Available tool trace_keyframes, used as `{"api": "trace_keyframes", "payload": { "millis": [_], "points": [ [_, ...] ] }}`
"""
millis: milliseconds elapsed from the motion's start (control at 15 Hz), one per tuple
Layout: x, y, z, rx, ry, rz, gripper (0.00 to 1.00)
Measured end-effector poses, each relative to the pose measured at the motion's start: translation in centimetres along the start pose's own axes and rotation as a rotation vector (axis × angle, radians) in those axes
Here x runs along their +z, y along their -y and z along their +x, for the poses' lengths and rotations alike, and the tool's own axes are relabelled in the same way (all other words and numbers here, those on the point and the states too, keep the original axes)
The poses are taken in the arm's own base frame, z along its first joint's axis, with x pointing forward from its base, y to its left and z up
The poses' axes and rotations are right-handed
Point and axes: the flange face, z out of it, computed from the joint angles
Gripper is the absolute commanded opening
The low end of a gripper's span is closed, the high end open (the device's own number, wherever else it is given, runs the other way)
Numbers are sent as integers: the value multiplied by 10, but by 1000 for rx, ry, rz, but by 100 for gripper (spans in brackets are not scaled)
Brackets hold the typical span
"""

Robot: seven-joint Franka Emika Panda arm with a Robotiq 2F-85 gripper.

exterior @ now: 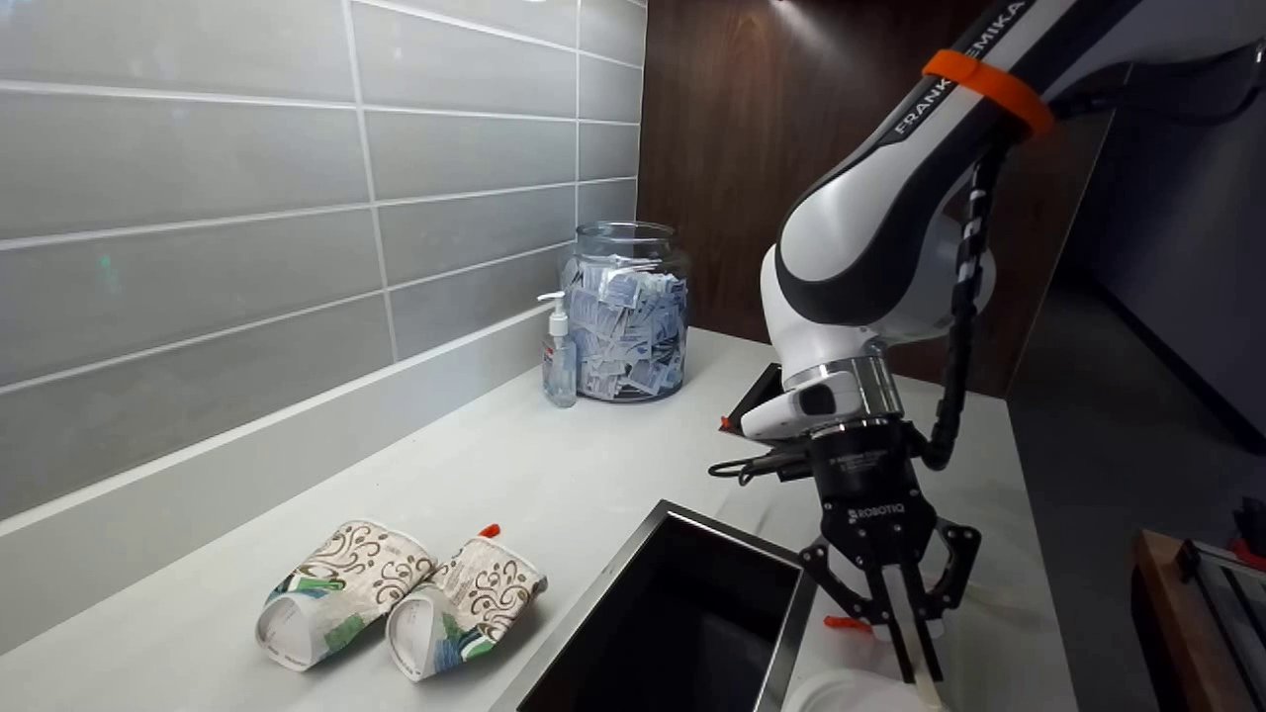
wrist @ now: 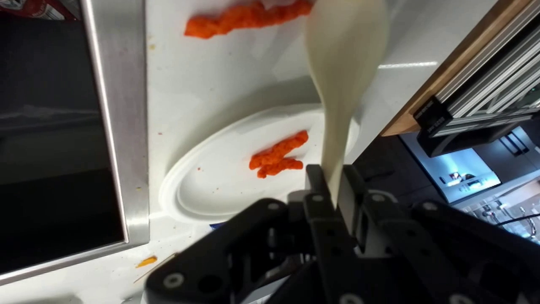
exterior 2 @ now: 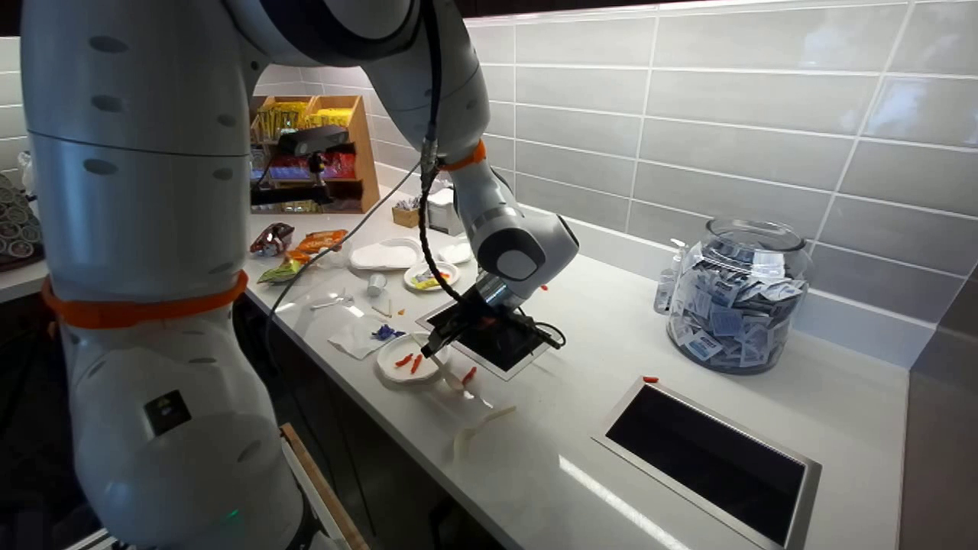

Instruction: Put the corn snacks into the hole in the table with the spoon

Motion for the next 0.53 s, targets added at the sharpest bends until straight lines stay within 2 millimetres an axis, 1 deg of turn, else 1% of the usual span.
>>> {"api": "trace_keyframes", "payload": {
  "millis": [533],
  "points": [
    [1,-13,1,-8,-2,3,3]
  ]
}}
